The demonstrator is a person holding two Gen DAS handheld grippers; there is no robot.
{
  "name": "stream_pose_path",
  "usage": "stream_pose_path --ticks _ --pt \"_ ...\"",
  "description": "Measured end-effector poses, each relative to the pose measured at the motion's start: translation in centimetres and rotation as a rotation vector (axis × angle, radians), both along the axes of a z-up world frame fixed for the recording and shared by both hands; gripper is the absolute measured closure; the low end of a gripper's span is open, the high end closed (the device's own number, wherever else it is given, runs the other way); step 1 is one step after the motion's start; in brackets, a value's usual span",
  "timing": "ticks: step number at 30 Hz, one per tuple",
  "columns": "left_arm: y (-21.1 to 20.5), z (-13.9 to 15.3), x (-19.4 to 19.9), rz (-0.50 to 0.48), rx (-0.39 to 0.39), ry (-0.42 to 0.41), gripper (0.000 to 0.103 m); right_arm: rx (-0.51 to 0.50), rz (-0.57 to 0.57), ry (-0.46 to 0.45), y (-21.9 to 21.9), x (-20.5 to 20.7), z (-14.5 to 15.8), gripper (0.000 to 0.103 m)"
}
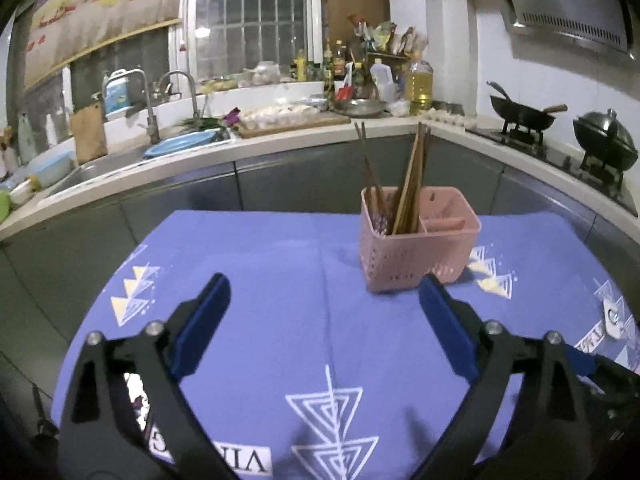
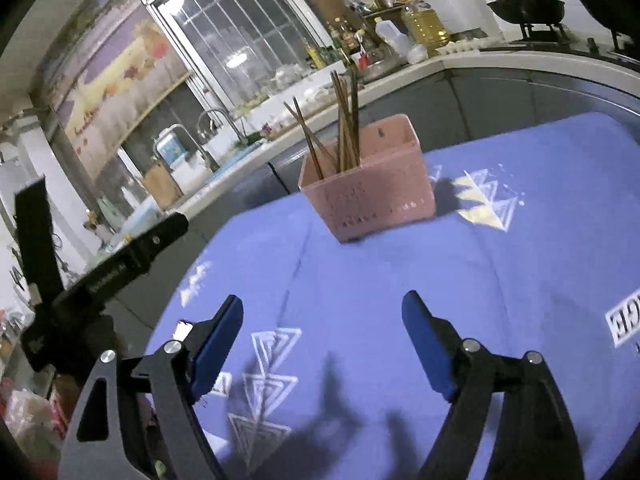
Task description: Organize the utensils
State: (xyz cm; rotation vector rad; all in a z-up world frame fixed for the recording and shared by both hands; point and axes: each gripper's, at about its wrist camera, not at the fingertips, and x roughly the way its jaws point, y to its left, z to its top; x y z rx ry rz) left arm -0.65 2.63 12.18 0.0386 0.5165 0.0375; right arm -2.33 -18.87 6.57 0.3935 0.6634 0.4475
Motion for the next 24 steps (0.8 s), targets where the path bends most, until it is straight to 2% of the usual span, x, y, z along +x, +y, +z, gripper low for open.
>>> stream_pose_path --ticks 4,8,14,18,24 --pt "-0.6 -0.3 -1.1 0.006 0.028 0.002 0.006 -0.027 -0.029 -0.009 0.8 -0.9 0.4 0.019" --pt "-1.1 0.3 -1.5 0.01 0.035 -0.006 0.006 -0.029 -0.041 -0.06 0.7 -1.7 1.5 0.014" --pt "-1.5 0.3 -2.0 0.001 0.031 0.004 0.006 -0.011 -0.034 -0.091 0.1 -2.4 2.4 0.013" --pt "-2.0 -0.2 -2.1 -0.001 0.046 0.029 0.006 -0.015 -0.037 -0.104 0.1 -2.6 2.6 0.013" --pt "-2.2 -1.6 -1.4 0.002 0.014 0.116 0.006 -0.01 -0.048 -0.087 -0.4 -2.5 2.2 0.013"
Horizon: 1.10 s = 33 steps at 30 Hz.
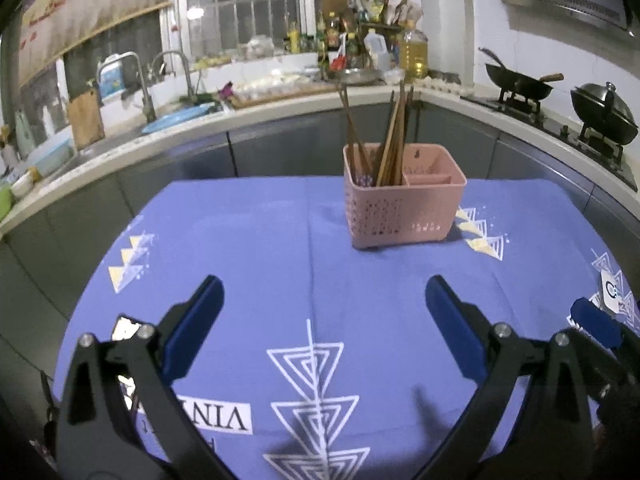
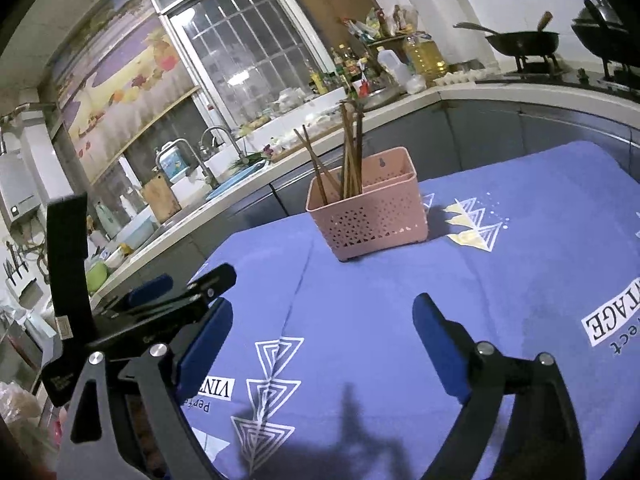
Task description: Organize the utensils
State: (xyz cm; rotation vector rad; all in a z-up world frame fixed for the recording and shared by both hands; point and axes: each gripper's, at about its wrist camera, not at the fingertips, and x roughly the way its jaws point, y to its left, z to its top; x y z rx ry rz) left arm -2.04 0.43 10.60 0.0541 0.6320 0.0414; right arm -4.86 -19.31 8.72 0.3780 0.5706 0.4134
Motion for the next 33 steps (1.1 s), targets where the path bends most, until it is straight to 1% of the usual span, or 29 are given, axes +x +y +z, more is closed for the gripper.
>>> stream_pose_path --ticks 4,6,9,11,15,19,25,33 --pt "0.4 -0.1 0.0 0.02 -0.007 -0.002 0.006 0.018 -0.001 0.02 -0.4 0.4 -0.3 0.013" --pt "0.7 0.0 0.2 0.054 0.01 -0.009 0.006 0.017 0.002 0.02 -0.3 0.4 -0.3 0.013" --pt "0.8 0.3 0.1 0.115 0.068 -0.031 0.006 0.008 0.007 0.017 -0.2 0.5 -0.4 0.013" --pt "0.7 0.8 -0.2 0.144 0.116 -0.065 0.006 0.004 0.01 0.018 -0.1 0.6 -0.4 0.013" --pt "1.1 1.7 -0.3 0.179 0.166 -0.099 0.006 0.0 0.024 0.028 0.4 0.8 -0.6 0.013" --pt "1.5 2.3 -0.5 0.19 0.17 -0.102 0.006 -0.003 0.037 0.024 0.7 0.7 -0.5 0.013" --pt "1.5 2.4 -0.5 0.189 0.171 -0.101 0.006 -0.005 0.047 0.018 0.8 0.5 -0.5 0.013" --pt "1.0 1.8 -0.7 0.125 0.14 -0.065 0.006 0.012 0.038 0.022 0.6 0.4 -0.7 0.013"
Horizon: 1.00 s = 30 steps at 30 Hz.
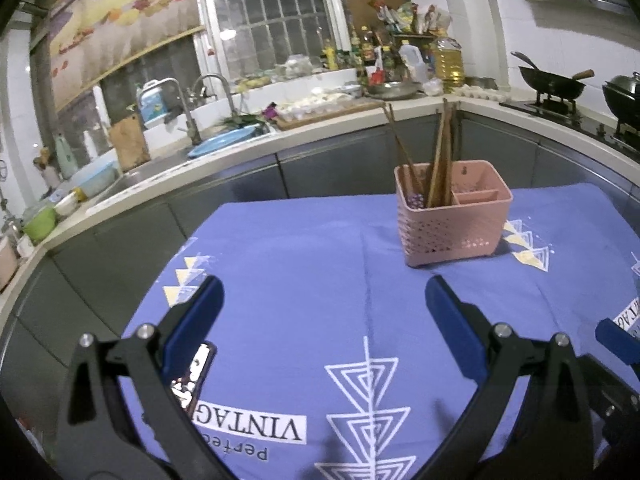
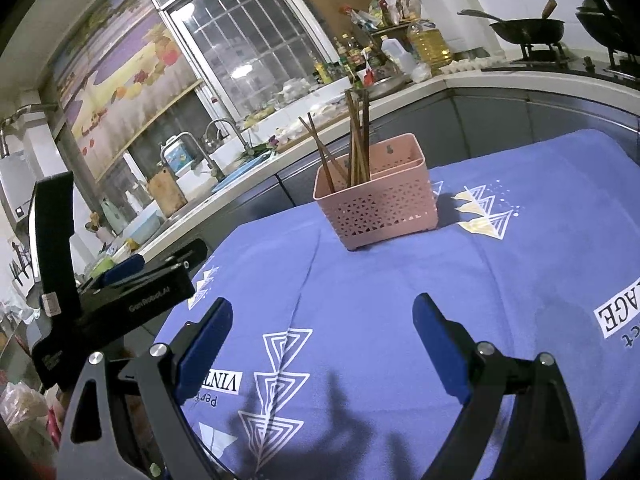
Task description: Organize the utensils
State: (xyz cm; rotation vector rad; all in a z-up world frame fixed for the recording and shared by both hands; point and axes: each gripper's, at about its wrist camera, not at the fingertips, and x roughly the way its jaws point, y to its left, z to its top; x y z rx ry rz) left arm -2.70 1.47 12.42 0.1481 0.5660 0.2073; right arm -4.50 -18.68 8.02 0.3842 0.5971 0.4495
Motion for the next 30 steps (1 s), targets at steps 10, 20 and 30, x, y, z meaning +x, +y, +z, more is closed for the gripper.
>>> stream_pose_path --ticks 10,20,30 --pt "-1.6 -0.5 -0.3 -0.038 0.016 0.015 0.006 0.022 -0.01 0.012 -0.7 -0.3 -0.3 0.013" --pt "-2.2 -0.8 -0.1 -0.059 0.036 0.031 0.006 0.03 -0.012 0.022 -0.9 -0.2 -0.5 0.013" --pt "-2.3 -1.4 0.0 -0.061 0.031 0.047 0.006 0.035 -0.014 0.027 -1.1 -0.2 -0.6 0.013"
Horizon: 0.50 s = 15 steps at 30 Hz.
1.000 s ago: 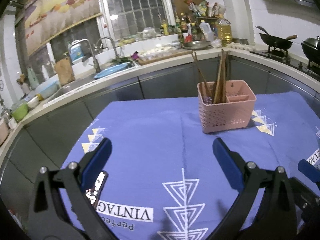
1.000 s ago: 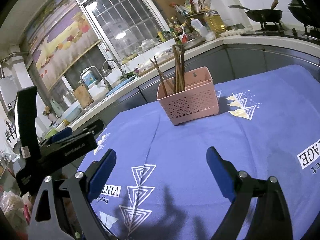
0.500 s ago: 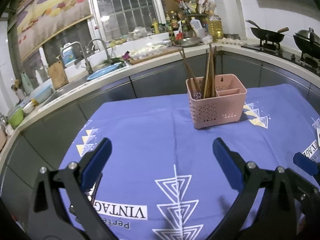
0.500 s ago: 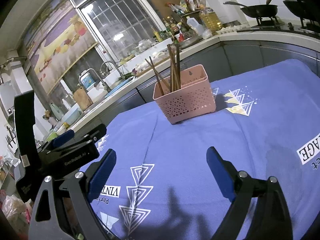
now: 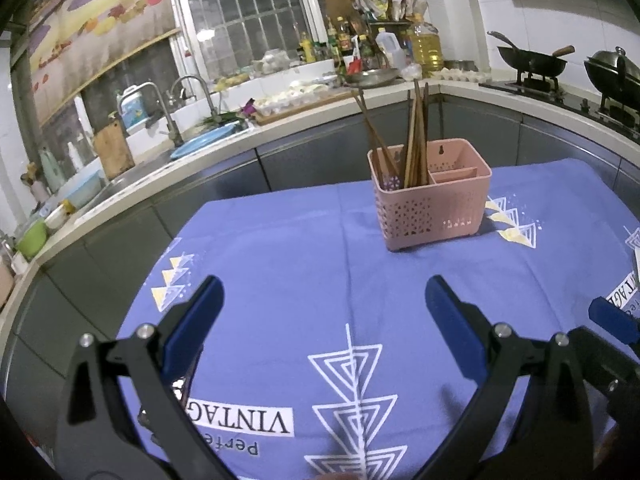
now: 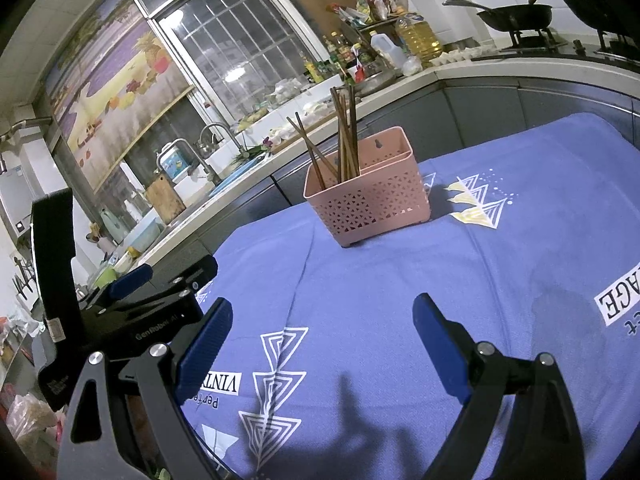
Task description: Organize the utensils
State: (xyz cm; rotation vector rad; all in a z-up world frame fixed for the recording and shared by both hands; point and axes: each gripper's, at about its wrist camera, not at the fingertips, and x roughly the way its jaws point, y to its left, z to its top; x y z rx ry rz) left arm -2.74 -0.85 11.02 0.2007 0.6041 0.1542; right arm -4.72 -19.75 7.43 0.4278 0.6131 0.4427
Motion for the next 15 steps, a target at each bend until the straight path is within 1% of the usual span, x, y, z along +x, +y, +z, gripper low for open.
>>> stream_pose_path --ticks 15 --pt "0.29 -0.84 0.11 -0.004 -0.007 0.027 0.006 0.004 -0.003 0.006 -0.05 -0.15 -0.16 0.013"
